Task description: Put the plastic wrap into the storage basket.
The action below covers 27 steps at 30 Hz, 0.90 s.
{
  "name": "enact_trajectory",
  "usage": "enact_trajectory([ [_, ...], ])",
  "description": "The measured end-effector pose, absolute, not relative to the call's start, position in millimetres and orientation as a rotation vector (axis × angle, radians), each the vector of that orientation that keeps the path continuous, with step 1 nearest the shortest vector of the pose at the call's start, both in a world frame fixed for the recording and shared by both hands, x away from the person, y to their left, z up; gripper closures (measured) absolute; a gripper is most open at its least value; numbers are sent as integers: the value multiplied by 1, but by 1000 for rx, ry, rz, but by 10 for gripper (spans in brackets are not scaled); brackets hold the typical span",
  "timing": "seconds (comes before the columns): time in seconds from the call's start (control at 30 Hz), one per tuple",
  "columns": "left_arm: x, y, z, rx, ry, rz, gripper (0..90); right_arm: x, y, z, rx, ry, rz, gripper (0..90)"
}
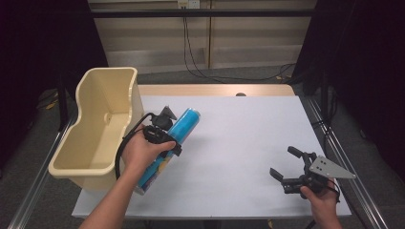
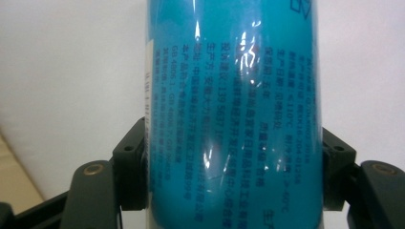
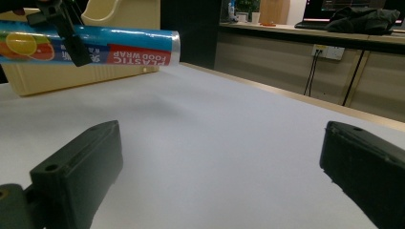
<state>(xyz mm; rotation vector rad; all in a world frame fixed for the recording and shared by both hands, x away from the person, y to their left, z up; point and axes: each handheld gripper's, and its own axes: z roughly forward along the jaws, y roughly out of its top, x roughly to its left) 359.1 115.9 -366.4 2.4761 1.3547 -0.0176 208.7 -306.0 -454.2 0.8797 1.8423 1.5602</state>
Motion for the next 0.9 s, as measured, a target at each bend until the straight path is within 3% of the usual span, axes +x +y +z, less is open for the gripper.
enact_trajectory([
  [0.9, 349, 129, -336, 2423, 1432, 11, 322, 210, -302, -454, 868, 1853, 1581, 4],
])
